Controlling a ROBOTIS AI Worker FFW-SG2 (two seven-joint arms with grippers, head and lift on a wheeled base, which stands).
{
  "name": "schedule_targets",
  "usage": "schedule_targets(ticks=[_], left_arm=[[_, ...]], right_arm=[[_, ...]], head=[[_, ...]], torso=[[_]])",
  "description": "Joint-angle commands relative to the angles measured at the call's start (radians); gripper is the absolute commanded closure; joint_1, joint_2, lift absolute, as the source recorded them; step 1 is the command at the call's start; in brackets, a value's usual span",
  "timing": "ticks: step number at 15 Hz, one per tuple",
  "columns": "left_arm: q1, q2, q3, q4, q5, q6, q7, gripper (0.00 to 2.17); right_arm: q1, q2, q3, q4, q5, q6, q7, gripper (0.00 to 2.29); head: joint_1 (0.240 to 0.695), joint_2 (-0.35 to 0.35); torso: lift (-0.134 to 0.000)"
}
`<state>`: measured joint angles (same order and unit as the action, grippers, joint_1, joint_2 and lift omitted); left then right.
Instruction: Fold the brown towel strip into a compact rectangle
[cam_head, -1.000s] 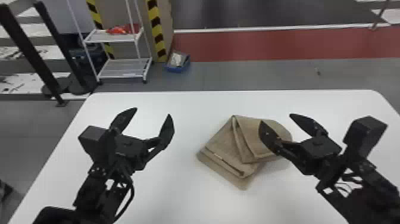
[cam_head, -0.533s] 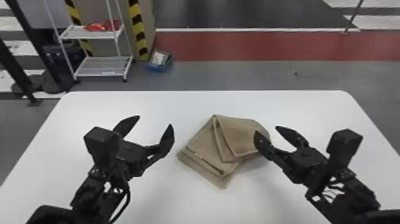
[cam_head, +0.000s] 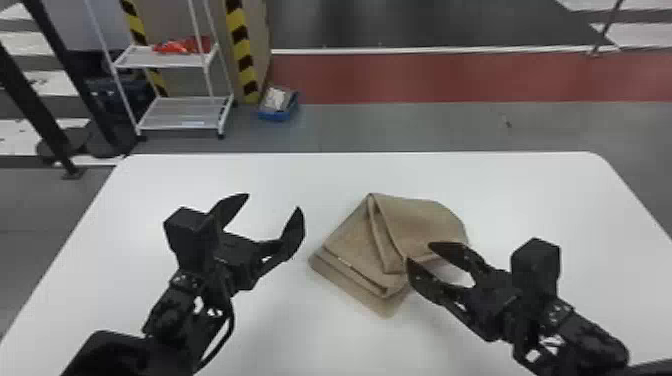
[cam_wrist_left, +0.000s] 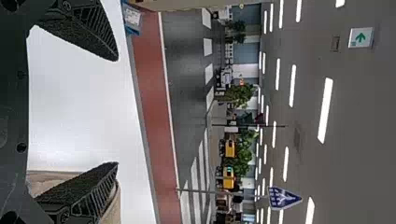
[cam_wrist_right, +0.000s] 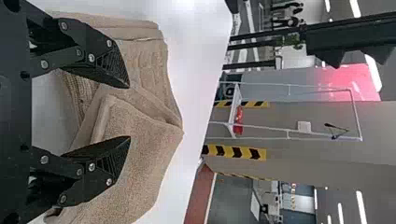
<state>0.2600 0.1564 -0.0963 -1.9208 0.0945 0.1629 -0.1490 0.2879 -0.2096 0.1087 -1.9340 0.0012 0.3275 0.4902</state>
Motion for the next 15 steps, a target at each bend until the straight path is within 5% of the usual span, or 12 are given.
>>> schedule_targets(ticks=[1,7,15], left_arm=[[0.001,0.0,0.001,0.005,-0.002,-0.004,0.002,0.09],[0.004,0.0,0.003,0.009,-0.007,-0.007,0.008,0.09],[0.004,0.002,0.006,0.016,-0.009,-0.016,0.009,0.09]], right_arm=[[-0.032,0.001,0.022,0.033,0.04,0.028,0.001,0.59],[-0.087,0.001,0.043,0.099,0.049,0.031,0.073,0.59],[-0.098,0.003,0.054,0.087,0.048,0.058,0.077,1.3]], head=[[0.695,0.054],[0.695,0.075],[0.695,0.088]], torso=[[-0.123],[-0.123],[-0.123]])
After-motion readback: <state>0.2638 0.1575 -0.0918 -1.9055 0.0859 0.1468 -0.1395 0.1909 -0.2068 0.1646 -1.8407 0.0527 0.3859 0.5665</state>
